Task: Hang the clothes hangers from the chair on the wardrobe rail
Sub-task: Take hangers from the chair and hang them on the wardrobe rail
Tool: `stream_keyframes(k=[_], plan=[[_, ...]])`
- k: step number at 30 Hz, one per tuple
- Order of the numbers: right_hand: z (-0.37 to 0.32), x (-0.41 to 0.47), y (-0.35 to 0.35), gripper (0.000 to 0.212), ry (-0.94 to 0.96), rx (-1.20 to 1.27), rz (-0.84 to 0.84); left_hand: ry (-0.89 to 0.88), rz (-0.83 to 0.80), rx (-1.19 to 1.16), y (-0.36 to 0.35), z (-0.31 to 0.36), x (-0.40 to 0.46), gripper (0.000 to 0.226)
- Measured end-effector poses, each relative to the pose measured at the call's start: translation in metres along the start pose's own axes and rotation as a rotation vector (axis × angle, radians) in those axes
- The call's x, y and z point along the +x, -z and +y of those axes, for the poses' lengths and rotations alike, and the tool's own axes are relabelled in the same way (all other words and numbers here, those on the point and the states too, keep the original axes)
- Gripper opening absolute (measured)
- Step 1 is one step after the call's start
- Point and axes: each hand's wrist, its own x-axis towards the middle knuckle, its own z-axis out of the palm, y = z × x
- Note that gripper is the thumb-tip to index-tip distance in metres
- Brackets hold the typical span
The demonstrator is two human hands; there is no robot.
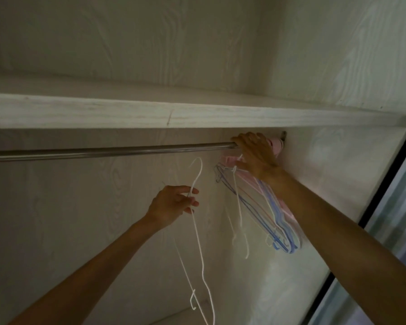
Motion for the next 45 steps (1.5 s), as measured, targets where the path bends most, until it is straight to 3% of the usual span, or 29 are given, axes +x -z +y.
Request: stream_keyframes(k=[5,9,10,12,13,14,16,17,19,21,25,27,30,40,45], plan=[[0.021,-0.004,-0.006,0.074,-0.086,-0.078,-0.060,0.004,-0.035,0.054,0.003,0.001,-0.002,0.020],[0.021,-0.013,-0.001,0.080,-0.137,0.014,-0.069,-0.037,0.000,0.409,0.007,0.004,-0.003,0.022],[0.013,-0.019,0.002,0.075,-0.160,0.108,0.001,-0.053,0.007,0.466,0.007,0.008,-0.004,0.024],[-0.013,-0.037,0.013,0.044,-0.213,0.428,0.109,-0.096,0.039,0.558,0.005,0.020,-0.005,0.028],[-0.028,-0.050,0.022,0.025,-0.203,0.658,0.005,-0.114,0.058,0.593,0.004,0.026,-0.005,0.029],[-0.043,-0.063,0.031,0.015,-0.180,0.879,-0.228,-0.131,0.070,0.611,0.002,0.031,-0.002,0.029],[-0.072,-0.089,0.042,0.017,-0.144,1.176,-0.702,-0.161,0.068,0.613,-0.003,0.040,0.005,0.029],[-0.082,-0.098,0.043,0.017,-0.118,1.228,-0.788,-0.172,0.062,0.614,-0.007,0.044,0.007,0.029],[-0.098,-0.107,0.040,0.012,-0.123,1.265,-0.682,-0.202,0.058,0.641,-0.015,0.052,0.012,0.030],[-0.106,-0.110,0.040,0.019,-0.302,1.339,-0.513,-0.259,0.090,0.670,-0.019,0.059,0.014,0.033],[-0.103,-0.105,0.038,0.034,-0.499,1.182,-0.268,-0.568,0.513,0.998,-0.006,0.057,0.026,0.060],[-0.098,-0.094,0.032,0.035,-0.524,1.030,-0.200,-0.507,0.537,1.119,0.004,0.053,0.033,0.064],[-0.093,-0.073,0.023,0.031,-0.509,0.860,-0.212,-0.378,0.446,1.230,0.006,0.043,0.039,0.059],[-0.087,-0.073,-0.004,0.052,-0.442,0.529,-0.416,-0.359,0.480,1.249,0.000,0.047,0.036,0.059],[-0.074,-0.037,0.007,0.078,-0.288,0.458,0.193,-0.331,0.505,1.267,-0.006,0.045,0.035,0.065]])
